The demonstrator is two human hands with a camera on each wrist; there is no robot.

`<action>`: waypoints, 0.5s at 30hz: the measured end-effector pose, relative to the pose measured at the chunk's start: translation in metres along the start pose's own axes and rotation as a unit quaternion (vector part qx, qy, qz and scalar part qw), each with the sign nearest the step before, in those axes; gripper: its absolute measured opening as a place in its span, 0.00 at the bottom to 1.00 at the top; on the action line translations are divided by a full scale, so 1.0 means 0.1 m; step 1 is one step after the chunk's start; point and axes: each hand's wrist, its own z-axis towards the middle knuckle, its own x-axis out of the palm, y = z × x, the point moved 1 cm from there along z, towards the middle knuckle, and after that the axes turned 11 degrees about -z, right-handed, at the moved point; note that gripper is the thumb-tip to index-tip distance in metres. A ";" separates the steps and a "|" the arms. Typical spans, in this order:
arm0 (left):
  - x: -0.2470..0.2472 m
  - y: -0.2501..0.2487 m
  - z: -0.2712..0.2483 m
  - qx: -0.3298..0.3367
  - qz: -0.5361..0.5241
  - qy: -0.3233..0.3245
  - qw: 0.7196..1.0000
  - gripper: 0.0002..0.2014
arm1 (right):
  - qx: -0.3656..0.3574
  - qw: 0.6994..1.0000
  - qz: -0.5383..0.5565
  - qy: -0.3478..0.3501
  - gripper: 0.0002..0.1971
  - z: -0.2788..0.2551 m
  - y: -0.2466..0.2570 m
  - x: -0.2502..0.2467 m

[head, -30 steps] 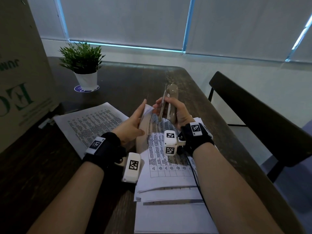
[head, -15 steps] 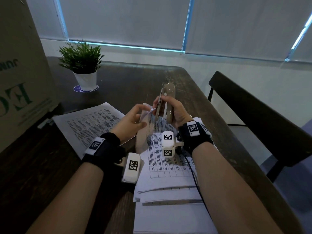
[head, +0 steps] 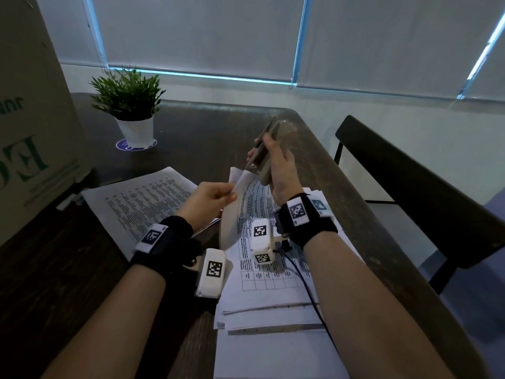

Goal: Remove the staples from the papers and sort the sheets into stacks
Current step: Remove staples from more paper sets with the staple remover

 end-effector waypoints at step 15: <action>0.05 -0.13 -0.01 0.036 0.033 0.016 0.999 0.09 | -0.130 0.989 -0.015 -0.070 0.19 -0.16 0.08 0.29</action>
